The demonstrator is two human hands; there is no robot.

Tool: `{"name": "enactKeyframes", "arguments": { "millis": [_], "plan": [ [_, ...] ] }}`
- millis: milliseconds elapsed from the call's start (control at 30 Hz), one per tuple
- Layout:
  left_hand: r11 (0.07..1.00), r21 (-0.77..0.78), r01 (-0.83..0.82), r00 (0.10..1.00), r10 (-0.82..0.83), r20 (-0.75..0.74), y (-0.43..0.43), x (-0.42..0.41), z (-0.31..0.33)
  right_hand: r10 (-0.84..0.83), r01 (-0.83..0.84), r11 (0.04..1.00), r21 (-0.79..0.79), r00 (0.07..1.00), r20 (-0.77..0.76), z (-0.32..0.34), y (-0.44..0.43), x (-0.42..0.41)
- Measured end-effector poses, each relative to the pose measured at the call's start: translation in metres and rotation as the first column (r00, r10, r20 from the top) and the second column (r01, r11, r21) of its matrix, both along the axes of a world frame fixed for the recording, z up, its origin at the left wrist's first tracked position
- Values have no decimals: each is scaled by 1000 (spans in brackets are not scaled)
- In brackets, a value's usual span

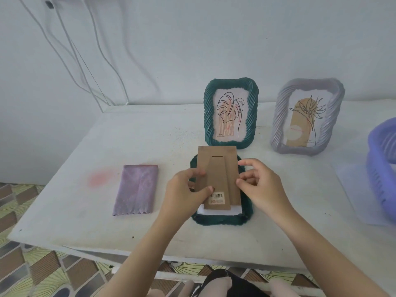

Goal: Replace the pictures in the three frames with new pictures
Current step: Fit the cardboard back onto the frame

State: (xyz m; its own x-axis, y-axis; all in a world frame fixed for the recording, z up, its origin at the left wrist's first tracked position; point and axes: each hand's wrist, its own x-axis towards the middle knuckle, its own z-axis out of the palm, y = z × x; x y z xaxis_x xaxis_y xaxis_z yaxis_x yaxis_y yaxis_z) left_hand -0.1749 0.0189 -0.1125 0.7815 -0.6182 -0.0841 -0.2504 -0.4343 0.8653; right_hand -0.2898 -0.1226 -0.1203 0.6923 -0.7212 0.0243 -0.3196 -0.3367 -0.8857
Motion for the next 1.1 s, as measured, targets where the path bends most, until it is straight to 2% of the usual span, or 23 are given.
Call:
{"name": "enactKeyframes", "arguments": {
  "millis": [200,500,700,1100],
  "plan": [
    [994,102,32,984,-49,170,-2,-6,1,42,-56,988,-146,995,-93,-3,0,-2],
    [975,211,71,953,-129,274,1,-9,-4,110,-161,955,-250,972,-208,-11,-2,-3],
    [950,295,102,942,-187,278,0,-8,-6,118,-183,945,-272,964,-240,-15,-3,-2],
    [937,301,175,936,-253,244,6,0,-9,65,-105,972,-211,980,-186,-15,0,-3]
  ]
}}
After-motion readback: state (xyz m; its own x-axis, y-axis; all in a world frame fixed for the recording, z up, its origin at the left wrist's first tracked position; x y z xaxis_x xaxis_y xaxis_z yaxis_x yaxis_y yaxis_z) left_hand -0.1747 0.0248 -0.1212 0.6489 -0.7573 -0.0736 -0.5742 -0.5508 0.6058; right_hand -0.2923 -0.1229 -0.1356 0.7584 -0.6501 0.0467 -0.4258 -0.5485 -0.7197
